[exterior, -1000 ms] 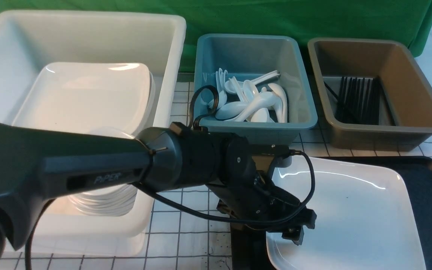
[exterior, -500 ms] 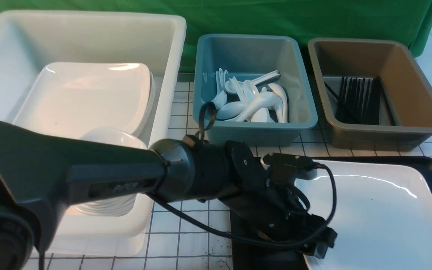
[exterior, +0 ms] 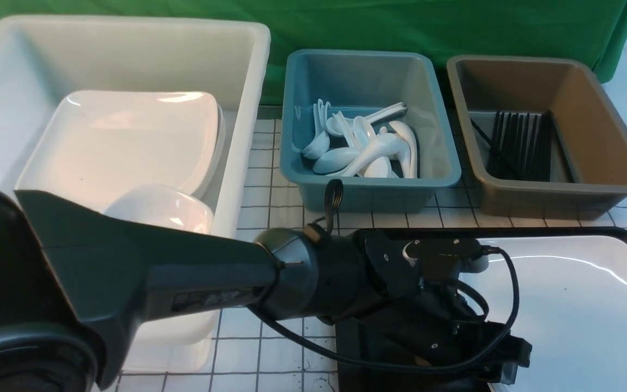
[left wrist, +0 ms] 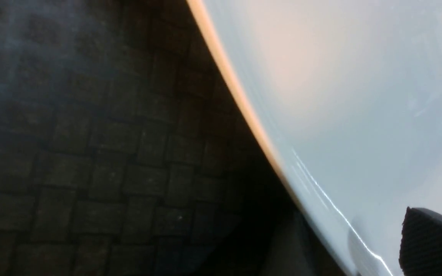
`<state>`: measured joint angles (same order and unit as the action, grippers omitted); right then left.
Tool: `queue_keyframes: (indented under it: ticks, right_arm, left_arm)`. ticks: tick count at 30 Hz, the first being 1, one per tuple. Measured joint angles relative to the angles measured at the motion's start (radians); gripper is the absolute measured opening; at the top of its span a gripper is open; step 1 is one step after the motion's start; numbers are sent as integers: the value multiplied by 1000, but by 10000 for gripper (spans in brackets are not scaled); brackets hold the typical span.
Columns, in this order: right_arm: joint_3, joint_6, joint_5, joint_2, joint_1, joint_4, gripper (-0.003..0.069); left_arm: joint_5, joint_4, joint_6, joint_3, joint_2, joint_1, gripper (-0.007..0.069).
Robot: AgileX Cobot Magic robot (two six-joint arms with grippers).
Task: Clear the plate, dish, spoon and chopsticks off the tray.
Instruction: Use the left arm to grab a plate from the dinner plate
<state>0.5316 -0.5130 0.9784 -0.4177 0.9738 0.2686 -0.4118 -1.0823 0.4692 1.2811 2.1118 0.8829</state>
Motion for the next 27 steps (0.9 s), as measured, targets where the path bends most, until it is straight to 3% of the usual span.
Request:
queue_keyframes:
  ticks: [5,8,10,18,27]
  right_arm:
    - [0,-3,0,0,0,0,48]
    - [0,-3,0,0,0,-1,50]
    - [0,-3,0,0,0,-8,52]
    - [0,-3,0,0,0,-20,60]
    - [0,-3,0,0,0,-15,62]
  left_arm:
    - [25,-18,0,1,11,9,281]
    - [25,-57,-27,1,7,5,104]
    - [-35,-68,-18,-5,-9,-2,49]
    - [-91,78,7,-25,-245,-32,7]
    - [-113,123,-1,-25,-389,-113,6]
